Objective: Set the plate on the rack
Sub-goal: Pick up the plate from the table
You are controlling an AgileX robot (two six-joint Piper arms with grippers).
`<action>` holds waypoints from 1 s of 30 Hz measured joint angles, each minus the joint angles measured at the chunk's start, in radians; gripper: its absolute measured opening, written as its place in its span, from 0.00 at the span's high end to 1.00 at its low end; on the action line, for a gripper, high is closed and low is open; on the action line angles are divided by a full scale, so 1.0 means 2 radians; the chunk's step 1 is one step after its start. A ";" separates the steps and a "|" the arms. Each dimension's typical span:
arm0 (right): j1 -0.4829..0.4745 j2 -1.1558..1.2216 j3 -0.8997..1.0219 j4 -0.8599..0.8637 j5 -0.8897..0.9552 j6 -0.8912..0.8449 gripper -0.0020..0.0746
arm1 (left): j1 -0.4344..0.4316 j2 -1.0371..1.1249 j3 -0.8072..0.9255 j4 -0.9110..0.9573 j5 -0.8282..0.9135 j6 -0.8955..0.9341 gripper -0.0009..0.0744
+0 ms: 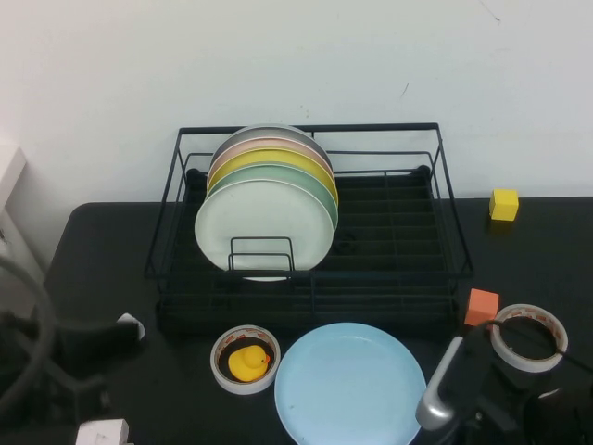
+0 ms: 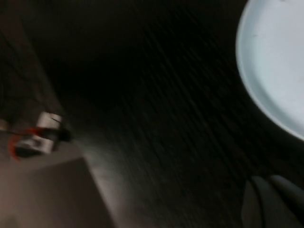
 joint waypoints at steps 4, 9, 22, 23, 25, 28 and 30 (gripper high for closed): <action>-0.005 0.000 0.000 -0.016 -0.034 -0.017 0.98 | 0.000 -0.040 -0.001 0.025 -0.064 0.009 0.99; -0.041 0.000 -0.006 -0.007 -0.029 0.025 0.98 | 0.000 -0.118 -0.004 0.124 -0.105 -0.029 0.99; -0.104 0.064 -0.046 -0.003 0.055 0.141 0.63 | 0.000 -0.172 0.029 0.265 -0.032 -0.268 0.99; -0.104 0.073 -0.049 -0.003 0.055 0.142 0.60 | 0.000 -0.172 0.039 0.262 -0.031 -0.274 0.99; -0.104 0.097 -0.058 -0.003 0.049 0.145 0.54 | 0.000 -0.172 0.060 0.256 -0.029 -0.279 0.99; -0.104 0.131 -0.078 -0.003 0.032 0.146 0.50 | 0.000 -0.172 0.084 0.251 -0.029 -0.282 0.99; -0.104 0.156 -0.095 -0.003 0.017 0.146 0.49 | 0.000 -0.172 0.096 0.249 -0.032 -0.283 0.99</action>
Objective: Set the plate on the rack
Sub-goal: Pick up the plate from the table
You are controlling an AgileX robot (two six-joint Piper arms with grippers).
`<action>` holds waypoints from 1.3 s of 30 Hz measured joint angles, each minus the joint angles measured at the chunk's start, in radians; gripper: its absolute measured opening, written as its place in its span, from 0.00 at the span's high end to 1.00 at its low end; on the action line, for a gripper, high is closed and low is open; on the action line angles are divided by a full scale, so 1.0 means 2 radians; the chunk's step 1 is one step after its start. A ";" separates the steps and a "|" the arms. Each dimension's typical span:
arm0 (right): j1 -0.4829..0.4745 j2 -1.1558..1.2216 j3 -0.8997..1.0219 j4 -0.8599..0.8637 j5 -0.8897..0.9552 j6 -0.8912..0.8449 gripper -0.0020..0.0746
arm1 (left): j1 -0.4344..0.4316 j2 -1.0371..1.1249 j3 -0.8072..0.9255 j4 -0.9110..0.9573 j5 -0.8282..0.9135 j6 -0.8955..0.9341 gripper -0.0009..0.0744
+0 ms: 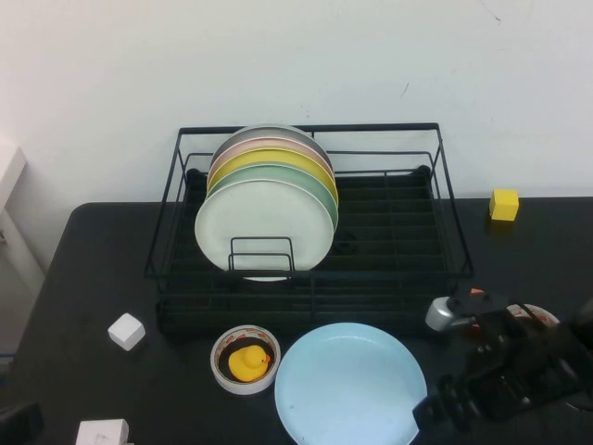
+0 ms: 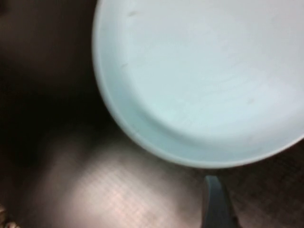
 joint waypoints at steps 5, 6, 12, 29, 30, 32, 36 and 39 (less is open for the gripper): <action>0.000 0.064 -0.042 0.007 -0.014 0.003 0.48 | 0.000 0.000 0.029 -0.002 -0.020 -0.027 0.99; 0.000 0.077 -0.051 0.013 -0.013 0.003 0.48 | 0.000 0.000 0.034 -0.003 -0.024 -0.033 0.99; -0.001 0.137 -0.094 0.032 -0.006 0.011 0.48 | 0.000 0.000 0.044 -0.020 -0.063 -0.038 0.99; -0.001 0.169 -0.107 0.050 -0.009 0.023 0.79 | 0.000 0.000 0.044 -0.034 -0.077 -0.043 0.99; -0.001 0.169 -0.107 0.053 -0.009 0.023 0.84 | 0.000 0.000 0.044 -0.036 -0.077 -0.043 0.99; -0.001 0.171 -0.107 0.057 -0.010 0.016 0.91 | 0.000 0.000 0.044 -0.040 -0.077 -0.043 0.99; -0.001 0.172 -0.107 0.057 -0.009 -0.001 0.96 | 0.000 0.000 0.044 -0.048 -0.077 -0.043 0.99; -0.001 0.172 -0.107 0.058 -0.004 -0.019 0.96 | 0.000 0.000 0.044 -0.048 -0.075 -0.043 0.99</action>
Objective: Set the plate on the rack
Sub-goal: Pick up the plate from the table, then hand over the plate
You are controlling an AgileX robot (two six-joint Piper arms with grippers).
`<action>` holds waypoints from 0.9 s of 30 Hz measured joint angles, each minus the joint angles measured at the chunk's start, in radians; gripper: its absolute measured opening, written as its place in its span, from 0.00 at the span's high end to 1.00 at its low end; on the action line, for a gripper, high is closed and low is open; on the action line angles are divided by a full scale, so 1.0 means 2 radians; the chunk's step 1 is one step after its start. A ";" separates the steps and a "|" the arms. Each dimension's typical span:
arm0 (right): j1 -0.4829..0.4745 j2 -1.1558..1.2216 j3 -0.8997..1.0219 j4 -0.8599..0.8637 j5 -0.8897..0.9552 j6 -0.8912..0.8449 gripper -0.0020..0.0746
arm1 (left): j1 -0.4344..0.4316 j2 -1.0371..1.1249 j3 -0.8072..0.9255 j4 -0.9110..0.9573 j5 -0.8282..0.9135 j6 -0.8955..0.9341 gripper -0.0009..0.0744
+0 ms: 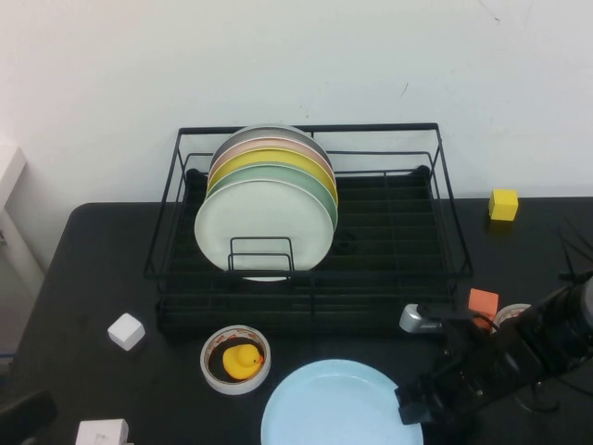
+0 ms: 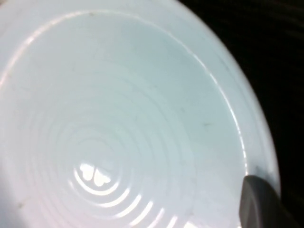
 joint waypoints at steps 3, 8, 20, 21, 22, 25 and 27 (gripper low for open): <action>0.001 -0.006 0.002 -0.001 0.010 -0.008 0.96 | 0.000 0.000 0.000 0.000 0.003 0.000 0.99; 0.024 -0.058 0.003 -0.002 0.030 -0.024 0.96 | 0.000 0.000 0.000 -0.023 0.013 0.016 0.99; 0.112 -0.228 0.003 0.079 0.026 -0.093 0.96 | 0.000 0.000 0.030 -0.113 0.030 0.090 0.39; 0.114 -0.236 0.004 0.086 0.026 -0.097 0.96 | 0.000 0.000 0.033 -0.117 0.027 0.090 0.37; 0.116 -0.241 0.004 0.094 0.026 -0.103 0.96 | 0.000 0.000 0.034 -0.120 0.026 0.090 0.35; 0.120 -0.246 0.004 0.114 0.031 -0.113 0.96 | 0.000 0.000 0.035 -0.123 0.021 0.090 0.33; 0.126 -0.246 0.005 0.123 0.033 -0.118 0.96 | 0.000 0.000 0.035 -0.124 0.020 0.090 0.32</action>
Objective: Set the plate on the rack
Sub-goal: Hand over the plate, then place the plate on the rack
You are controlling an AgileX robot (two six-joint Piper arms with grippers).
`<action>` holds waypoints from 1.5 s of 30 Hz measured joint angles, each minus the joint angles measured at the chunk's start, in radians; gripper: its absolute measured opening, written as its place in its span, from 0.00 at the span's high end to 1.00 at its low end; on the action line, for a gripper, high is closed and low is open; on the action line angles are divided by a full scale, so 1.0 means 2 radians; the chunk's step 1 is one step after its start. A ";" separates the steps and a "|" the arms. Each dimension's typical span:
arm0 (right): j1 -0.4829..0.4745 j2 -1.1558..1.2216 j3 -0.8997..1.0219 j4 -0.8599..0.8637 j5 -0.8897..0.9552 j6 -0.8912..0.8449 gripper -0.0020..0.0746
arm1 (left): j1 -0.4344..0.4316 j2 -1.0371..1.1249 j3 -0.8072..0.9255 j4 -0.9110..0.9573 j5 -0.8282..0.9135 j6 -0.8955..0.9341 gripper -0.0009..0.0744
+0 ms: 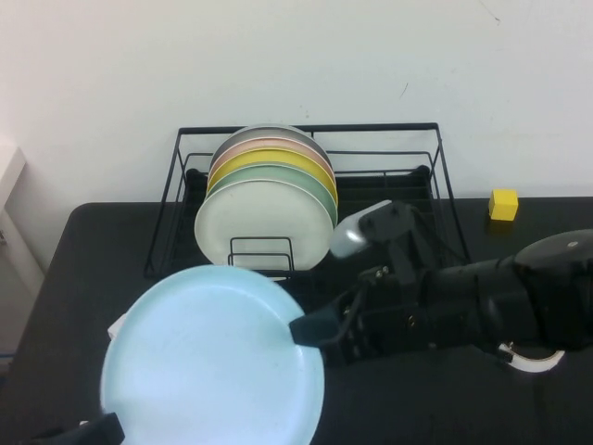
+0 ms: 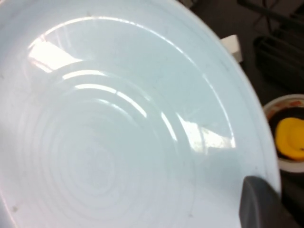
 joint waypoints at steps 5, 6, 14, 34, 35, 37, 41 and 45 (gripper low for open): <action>0.035 0.000 0.003 0.041 0.002 -0.045 0.96 | 0.000 0.000 0.000 -0.002 -0.002 0.000 0.32; 0.040 0.000 0.003 0.046 0.002 -0.057 0.96 | 0.000 0.000 0.000 -0.002 -0.002 0.000 0.32; 0.052 0.000 -0.003 0.055 0.020 -0.101 0.96 | 0.000 0.000 0.000 0.002 0.000 0.018 0.85; 0.040 0.001 -0.003 0.058 0.112 -0.172 0.34 | 0.000 -0.003 0.000 -0.020 0.006 0.133 0.87; 0.040 0.001 -0.003 0.057 0.117 -0.172 0.26 | 0.000 -0.003 0.000 -0.020 0.006 0.138 0.87; 0.036 0.001 -0.003 0.057 0.130 -0.168 0.18 | 0.000 -0.003 0.000 -0.023 0.009 0.161 0.87; 0.011 0.001 -0.015 0.055 0.181 -0.114 0.13 | 0.000 -0.002 0.000 -0.025 0.032 0.223 0.87; -0.029 0.000 -0.031 0.055 0.234 -0.057 0.13 | 0.000 -0.001 0.000 -0.024 0.031 0.243 0.87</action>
